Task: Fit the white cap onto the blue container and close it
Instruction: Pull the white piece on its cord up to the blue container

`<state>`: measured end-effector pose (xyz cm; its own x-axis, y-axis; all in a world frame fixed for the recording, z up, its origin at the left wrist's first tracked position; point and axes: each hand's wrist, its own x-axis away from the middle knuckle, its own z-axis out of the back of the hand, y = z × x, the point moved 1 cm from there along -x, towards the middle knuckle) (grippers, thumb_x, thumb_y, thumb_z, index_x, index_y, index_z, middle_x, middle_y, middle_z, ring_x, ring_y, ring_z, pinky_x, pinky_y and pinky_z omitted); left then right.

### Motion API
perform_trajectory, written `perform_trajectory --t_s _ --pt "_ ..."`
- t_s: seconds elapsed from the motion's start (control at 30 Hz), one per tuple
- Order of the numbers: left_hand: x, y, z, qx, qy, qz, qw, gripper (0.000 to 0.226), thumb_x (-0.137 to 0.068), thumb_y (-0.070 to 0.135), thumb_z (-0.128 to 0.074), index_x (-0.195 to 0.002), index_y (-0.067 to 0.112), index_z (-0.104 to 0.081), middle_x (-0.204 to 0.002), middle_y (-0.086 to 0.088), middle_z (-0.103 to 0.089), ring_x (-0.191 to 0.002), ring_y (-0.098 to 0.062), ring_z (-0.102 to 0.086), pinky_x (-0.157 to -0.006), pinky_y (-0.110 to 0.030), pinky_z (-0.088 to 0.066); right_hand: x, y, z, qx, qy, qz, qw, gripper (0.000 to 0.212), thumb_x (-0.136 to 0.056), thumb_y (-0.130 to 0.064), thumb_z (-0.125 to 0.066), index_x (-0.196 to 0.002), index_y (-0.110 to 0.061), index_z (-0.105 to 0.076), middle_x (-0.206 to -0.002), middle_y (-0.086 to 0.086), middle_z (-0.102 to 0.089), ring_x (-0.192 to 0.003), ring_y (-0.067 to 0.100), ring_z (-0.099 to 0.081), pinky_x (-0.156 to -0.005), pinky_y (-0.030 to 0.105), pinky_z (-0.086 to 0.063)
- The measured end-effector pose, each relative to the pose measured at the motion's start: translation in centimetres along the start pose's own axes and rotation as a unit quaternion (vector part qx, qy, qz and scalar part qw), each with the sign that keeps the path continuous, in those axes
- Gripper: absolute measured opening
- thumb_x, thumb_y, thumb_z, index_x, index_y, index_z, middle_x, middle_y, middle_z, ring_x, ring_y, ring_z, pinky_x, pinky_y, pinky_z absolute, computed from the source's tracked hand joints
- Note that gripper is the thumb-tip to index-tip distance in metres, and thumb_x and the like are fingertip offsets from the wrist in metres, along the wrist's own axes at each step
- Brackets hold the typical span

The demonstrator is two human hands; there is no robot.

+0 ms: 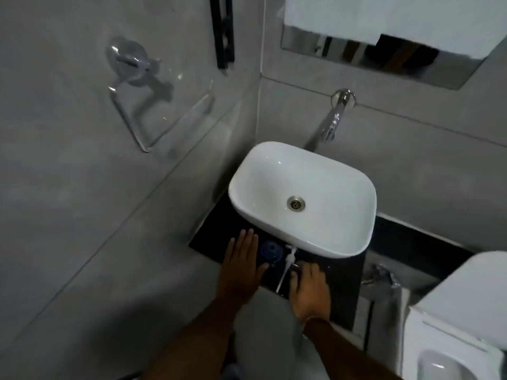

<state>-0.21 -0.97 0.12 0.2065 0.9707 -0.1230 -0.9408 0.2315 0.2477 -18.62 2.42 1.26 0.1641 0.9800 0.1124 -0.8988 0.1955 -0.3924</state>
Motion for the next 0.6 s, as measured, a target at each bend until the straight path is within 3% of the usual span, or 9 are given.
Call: perform_trajectory --t_s 0.13,0.2,0.43,0.6 --pt "-1.6 -1.7 -2.2 0.050 -0.031 -0.034 0.998 0.078 -0.097 0.054 -0.051 -0.154 0.003 -0.035 -0.164 -0.013 -0.033 -0.155 -0.031 -0.023 -0.123 -0.051 -0.022 -3.3 -1.4 -2.0 -0.139 -0.038 -0.234 0.961 0.037 -0.103 -0.037 -0.056 -0.131 -0.013 -0.062 -0.140 0.018 -0.058 -0.126 0.043 -0.062 -0.102 0.046 -0.051" --pt "-2.2 -1.9 -3.1 0.077 -0.060 -0.047 0.994 0.082 -0.095 0.056 -0.053 -0.156 0.005 -0.032 -0.166 -0.010 -0.030 -0.156 -0.028 -0.018 -0.125 -0.050 -0.020 -4.8 -2.0 -2.7 -0.173 -0.052 -0.280 0.943 0.043 -0.101 -0.045 -0.059 -0.129 -0.014 -0.065 -0.139 0.018 -0.062 -0.125 0.044 -0.064 -0.102 0.046 -0.051" --pt "-3.9 -3.3 -4.9 0.123 -0.079 -0.066 0.987 0.078 -0.097 0.064 -0.038 -0.152 0.010 -0.040 -0.164 -0.008 -0.035 -0.156 -0.027 -0.020 -0.127 -0.050 -0.017 -8.2 -2.2 -4.4 -0.125 -0.070 -0.282 0.948 0.031 -0.095 -0.037 -0.065 -0.111 -0.012 -0.075 -0.122 0.020 -0.074 -0.113 0.046 -0.070 -0.092 0.045 -0.057" --pt "-4.1 -3.9 -5.6 0.168 -0.058 -0.069 0.982 0.074 -0.095 0.062 -0.043 -0.148 0.011 -0.046 -0.161 -0.007 -0.041 -0.155 -0.025 -0.022 -0.127 -0.051 -0.020 -7.2 -1.6 -2.8 -0.165 -0.068 -0.269 0.946 0.024 -0.099 -0.025 -0.064 -0.111 -0.010 -0.078 -0.113 0.021 -0.078 -0.108 0.044 -0.071 -0.093 0.044 -0.057"
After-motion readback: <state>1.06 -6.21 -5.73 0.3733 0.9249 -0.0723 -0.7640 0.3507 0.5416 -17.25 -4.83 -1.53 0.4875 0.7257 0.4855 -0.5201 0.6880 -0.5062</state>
